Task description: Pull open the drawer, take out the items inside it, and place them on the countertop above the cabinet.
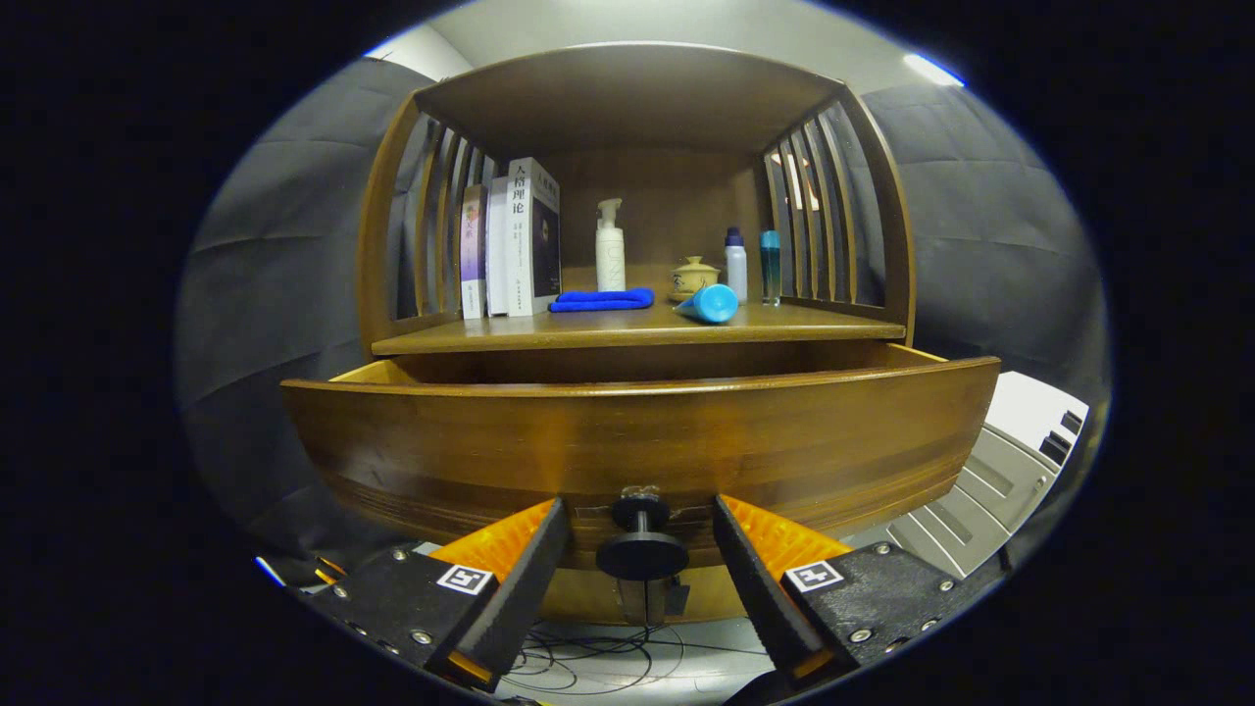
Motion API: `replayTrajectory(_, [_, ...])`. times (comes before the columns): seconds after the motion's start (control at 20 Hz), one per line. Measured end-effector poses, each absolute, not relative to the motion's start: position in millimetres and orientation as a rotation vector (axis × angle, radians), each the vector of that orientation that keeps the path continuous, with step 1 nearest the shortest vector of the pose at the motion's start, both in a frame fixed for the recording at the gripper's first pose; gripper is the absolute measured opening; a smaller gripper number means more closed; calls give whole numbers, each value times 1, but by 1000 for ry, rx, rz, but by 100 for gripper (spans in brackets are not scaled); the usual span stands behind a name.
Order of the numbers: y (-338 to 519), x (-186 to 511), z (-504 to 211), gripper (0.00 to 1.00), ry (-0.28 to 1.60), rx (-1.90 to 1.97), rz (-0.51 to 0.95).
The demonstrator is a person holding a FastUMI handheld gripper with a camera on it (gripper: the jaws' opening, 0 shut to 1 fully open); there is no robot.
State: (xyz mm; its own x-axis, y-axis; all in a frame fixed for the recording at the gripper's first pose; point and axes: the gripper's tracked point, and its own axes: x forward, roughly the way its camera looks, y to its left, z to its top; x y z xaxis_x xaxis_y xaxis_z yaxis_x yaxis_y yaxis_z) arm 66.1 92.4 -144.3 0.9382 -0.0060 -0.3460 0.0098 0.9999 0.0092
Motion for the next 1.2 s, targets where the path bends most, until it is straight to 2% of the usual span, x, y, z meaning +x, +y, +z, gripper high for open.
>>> replayTrajectory(1.2, [95, 139, -158, 94, 383, 78, -14])
